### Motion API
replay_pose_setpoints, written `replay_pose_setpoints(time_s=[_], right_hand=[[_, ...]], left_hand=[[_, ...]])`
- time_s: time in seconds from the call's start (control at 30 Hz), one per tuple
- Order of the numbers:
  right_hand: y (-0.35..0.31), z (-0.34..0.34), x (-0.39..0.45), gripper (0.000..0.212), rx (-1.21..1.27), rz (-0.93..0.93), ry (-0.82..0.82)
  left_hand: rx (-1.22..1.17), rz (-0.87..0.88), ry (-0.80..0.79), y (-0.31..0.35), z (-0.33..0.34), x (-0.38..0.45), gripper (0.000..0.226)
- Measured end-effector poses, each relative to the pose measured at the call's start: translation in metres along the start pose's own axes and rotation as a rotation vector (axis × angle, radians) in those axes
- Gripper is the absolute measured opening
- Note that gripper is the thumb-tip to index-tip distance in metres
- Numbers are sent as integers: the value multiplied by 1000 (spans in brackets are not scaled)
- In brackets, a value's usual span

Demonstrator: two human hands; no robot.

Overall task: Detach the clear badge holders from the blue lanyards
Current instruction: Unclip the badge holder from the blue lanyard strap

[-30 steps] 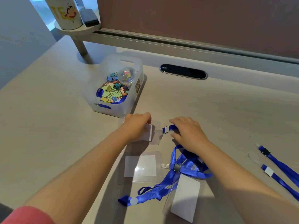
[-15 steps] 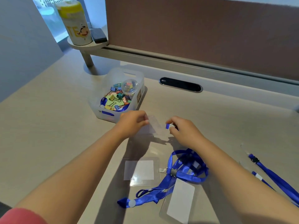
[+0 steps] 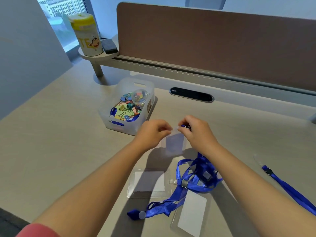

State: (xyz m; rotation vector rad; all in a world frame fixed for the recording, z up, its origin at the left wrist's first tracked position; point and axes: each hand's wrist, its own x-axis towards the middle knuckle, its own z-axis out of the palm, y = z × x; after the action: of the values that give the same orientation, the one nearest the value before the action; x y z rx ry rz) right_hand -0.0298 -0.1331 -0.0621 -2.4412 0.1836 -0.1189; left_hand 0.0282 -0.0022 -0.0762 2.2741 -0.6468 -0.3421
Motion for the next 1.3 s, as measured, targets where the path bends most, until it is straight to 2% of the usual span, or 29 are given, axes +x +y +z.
replay_pose_setpoints(time_s=[0.13,0.2,0.27,0.33,0.4,0.53,0.7,0.87,0.97,1.13,1.3], right_hand=[[-1,-2,2,28,165,116,25],[0,-2,4,29,249,216,23],[-1,-3,6,27,351,337,-49],[-3,-5,7,22,472,442,-143],[-2,-5,7,24,549,483,-179],[-1,-4,7,24,575,449,-156],[-3,-7,5,13,545,336,-90],[-5,-8,6,16,480,280,-56],[-6,-8,4,19,390,218,-45],[-12,-18,2,24,429,164,-63],[-19,-21,2,14,477,185,-34]], left_hand=[[188,103,155,2,0,1,22],[294,225,255,3,-1,-1,20],[383,356,325,3,-1,-1,15],[459,403,361,2,-1,-1,15],[487,416,308,2,0,-2,20],[511,447,189,6,0,-2,28],[500,520,204,10,-4,1,21],[496,566,191,13,-9,6,14],[391,500,164,17,-12,6,14],[137,312,170,25,-21,9,20],[134,277,153,34,-26,8,21]])
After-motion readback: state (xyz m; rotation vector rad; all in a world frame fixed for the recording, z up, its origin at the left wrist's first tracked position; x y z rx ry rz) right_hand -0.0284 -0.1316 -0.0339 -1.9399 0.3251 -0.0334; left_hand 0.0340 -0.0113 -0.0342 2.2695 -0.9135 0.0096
